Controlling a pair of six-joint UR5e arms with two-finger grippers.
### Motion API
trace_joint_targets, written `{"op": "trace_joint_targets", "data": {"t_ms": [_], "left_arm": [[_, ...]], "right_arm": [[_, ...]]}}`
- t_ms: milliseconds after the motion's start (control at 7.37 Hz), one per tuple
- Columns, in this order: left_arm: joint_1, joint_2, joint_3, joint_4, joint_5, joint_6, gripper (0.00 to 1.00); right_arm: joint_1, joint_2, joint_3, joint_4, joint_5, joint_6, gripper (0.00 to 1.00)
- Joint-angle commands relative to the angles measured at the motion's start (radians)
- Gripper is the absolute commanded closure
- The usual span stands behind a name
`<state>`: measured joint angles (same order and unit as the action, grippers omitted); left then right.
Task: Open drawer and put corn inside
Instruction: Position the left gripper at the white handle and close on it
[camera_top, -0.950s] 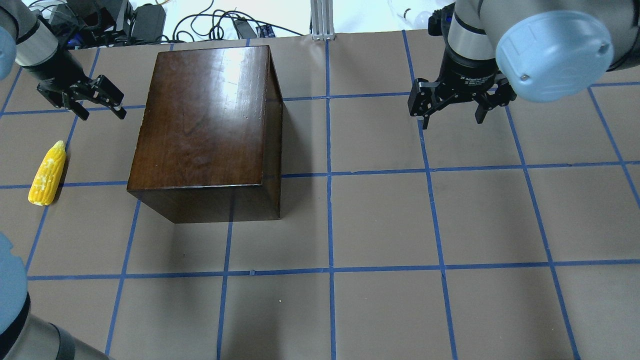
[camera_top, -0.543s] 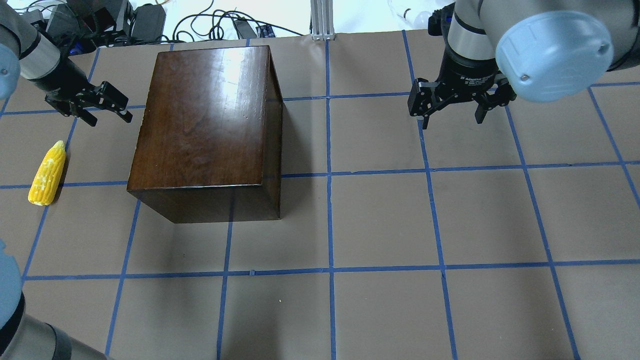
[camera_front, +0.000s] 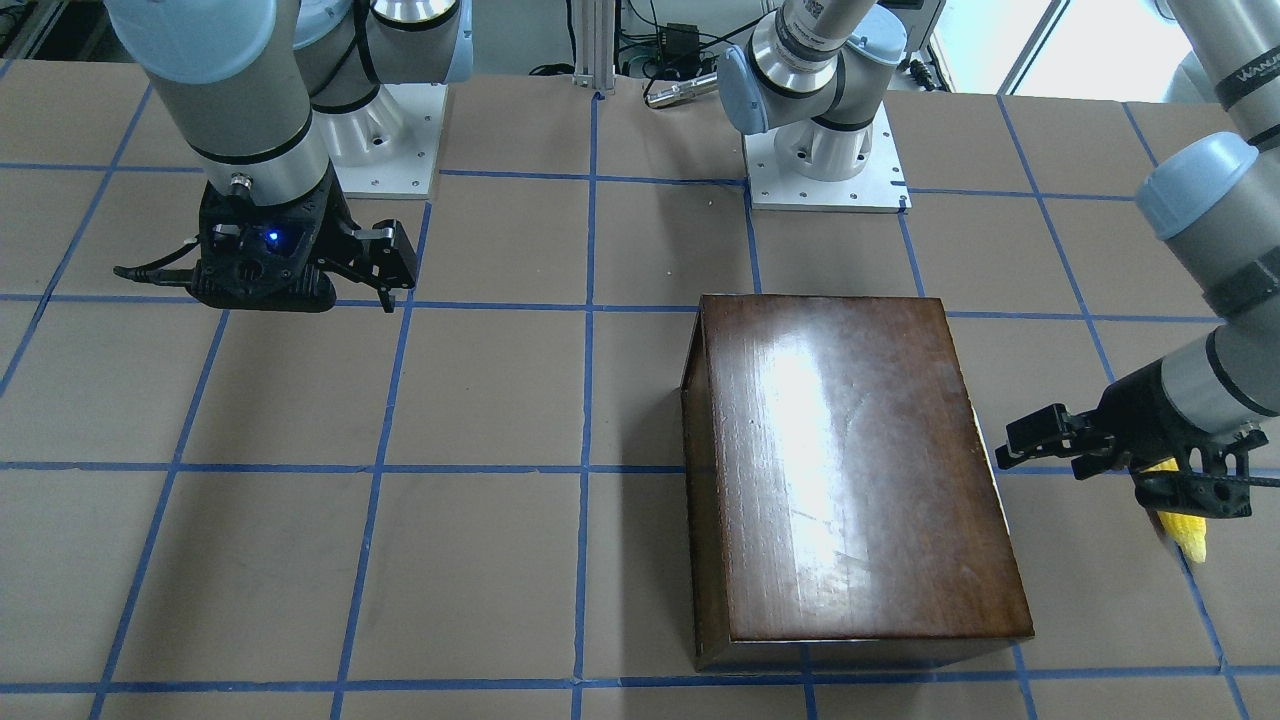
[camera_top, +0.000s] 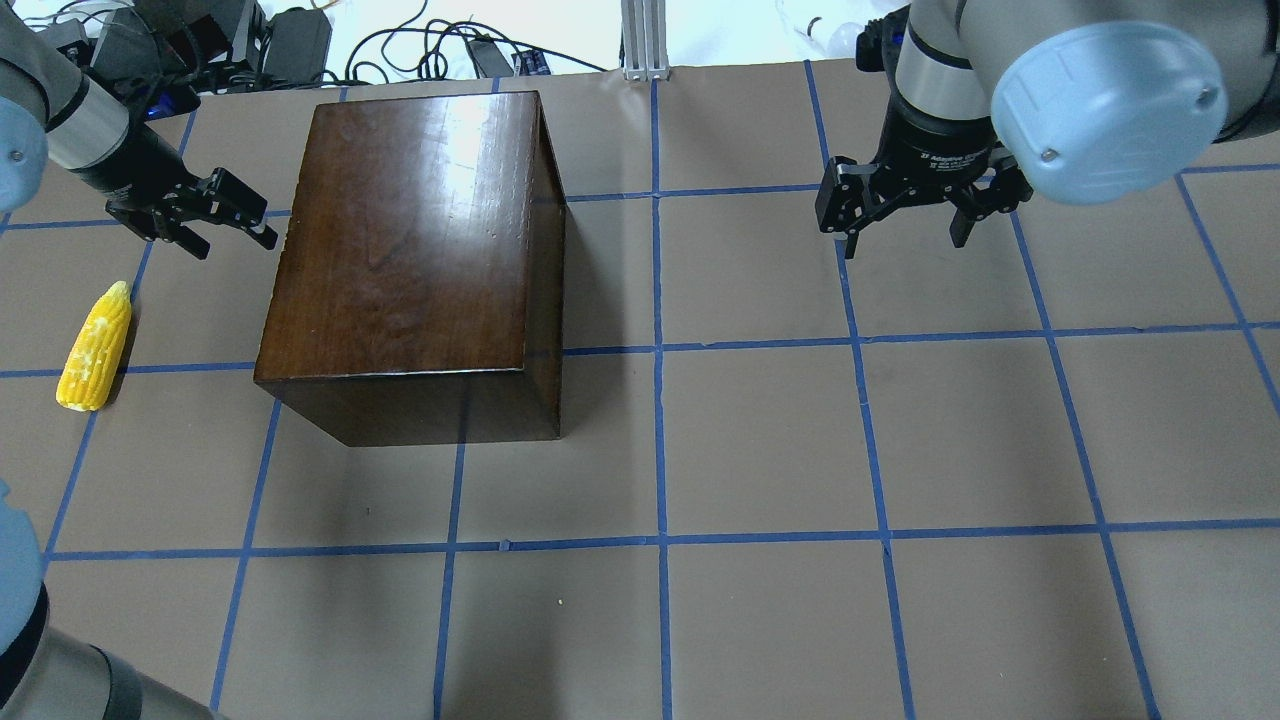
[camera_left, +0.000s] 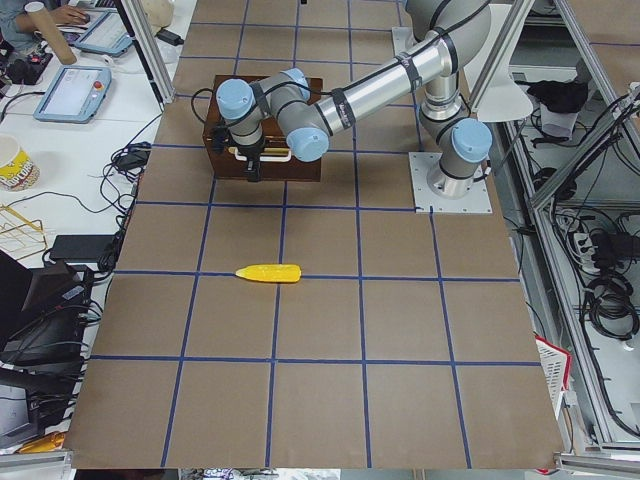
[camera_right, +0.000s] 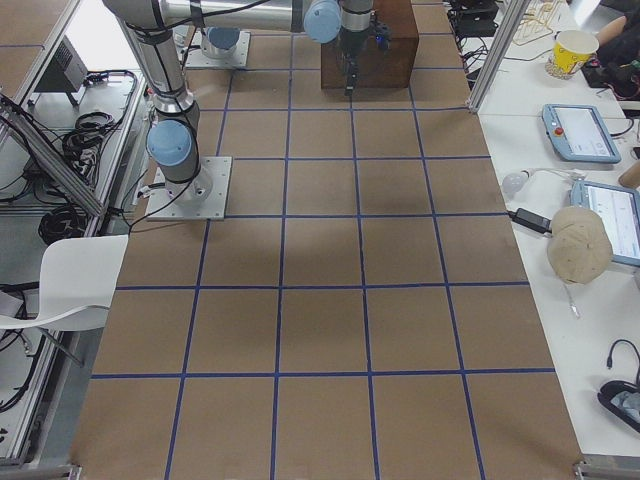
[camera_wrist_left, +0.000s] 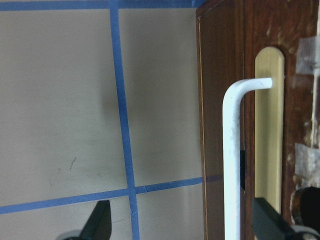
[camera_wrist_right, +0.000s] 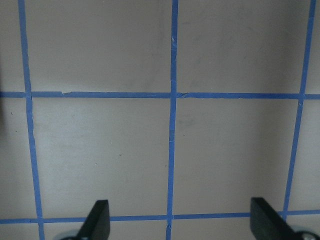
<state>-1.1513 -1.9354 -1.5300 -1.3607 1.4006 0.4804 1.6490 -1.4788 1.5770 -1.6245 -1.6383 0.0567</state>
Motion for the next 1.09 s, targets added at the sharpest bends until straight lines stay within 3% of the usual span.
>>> {"op": "trace_joint_targets", "data": {"t_ms": [0,950], "left_arm": [[-0.001,-0.008,-0.005,0.0,-0.002,-0.002,0.0],[-0.001,-0.023,-0.045,0.011,-0.054,-0.005,0.0]], "right_arm": [[0.0,0.0,0.0,0.0,0.0,0.0,0.0],[0.0,0.0,0.0,0.0,0.0,0.0,0.0]]}}
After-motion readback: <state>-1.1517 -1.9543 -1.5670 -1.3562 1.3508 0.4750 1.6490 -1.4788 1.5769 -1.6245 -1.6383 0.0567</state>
